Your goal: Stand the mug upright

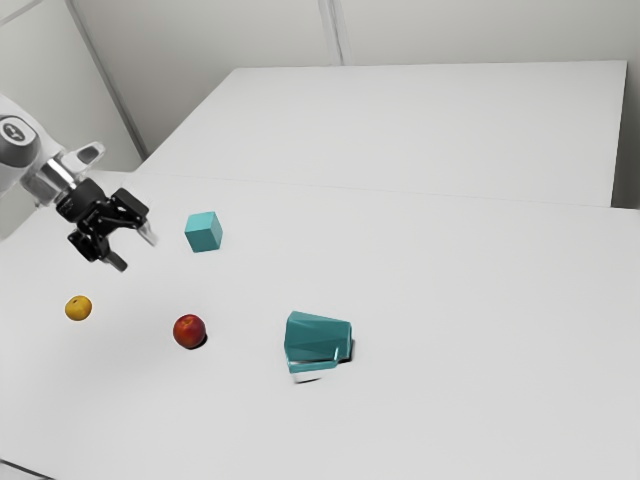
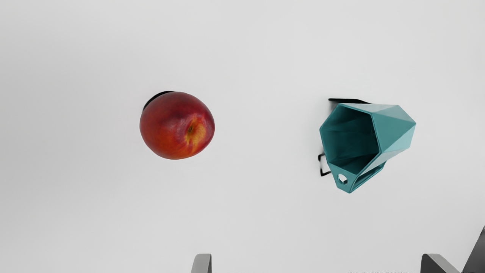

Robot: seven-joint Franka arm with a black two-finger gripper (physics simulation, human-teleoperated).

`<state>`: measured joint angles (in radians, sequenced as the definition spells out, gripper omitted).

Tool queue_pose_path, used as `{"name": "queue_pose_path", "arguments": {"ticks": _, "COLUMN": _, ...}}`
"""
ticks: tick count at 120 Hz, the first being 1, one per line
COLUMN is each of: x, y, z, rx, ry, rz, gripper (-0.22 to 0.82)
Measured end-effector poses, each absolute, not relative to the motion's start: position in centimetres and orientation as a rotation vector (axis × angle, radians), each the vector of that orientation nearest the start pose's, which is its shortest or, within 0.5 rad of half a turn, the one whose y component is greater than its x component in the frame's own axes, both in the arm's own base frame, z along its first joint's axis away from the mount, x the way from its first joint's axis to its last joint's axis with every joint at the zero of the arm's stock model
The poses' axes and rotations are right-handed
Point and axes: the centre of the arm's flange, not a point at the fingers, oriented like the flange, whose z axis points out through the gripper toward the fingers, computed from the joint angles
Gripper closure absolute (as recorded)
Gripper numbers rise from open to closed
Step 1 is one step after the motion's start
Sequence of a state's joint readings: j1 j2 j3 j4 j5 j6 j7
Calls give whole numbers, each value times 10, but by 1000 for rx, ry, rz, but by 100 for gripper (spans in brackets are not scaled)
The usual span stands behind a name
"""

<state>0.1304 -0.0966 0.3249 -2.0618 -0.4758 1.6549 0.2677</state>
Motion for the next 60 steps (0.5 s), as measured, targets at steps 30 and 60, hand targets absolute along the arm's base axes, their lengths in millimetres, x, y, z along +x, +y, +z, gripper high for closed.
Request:
{"name": "queue_pose_path", "arguments": {"ticks": 30, "x": 426, "y": 152, "z": 409, "rx": 2400, "ry": 384, "rz": -148, "gripper": 0}}
{"name": "queue_pose_path", "arguments": {"ticks": 60, "x": 430, "y": 134, "z": 375, "rx": 2369, "ry": 371, "rz": -98, "gripper": 0}}
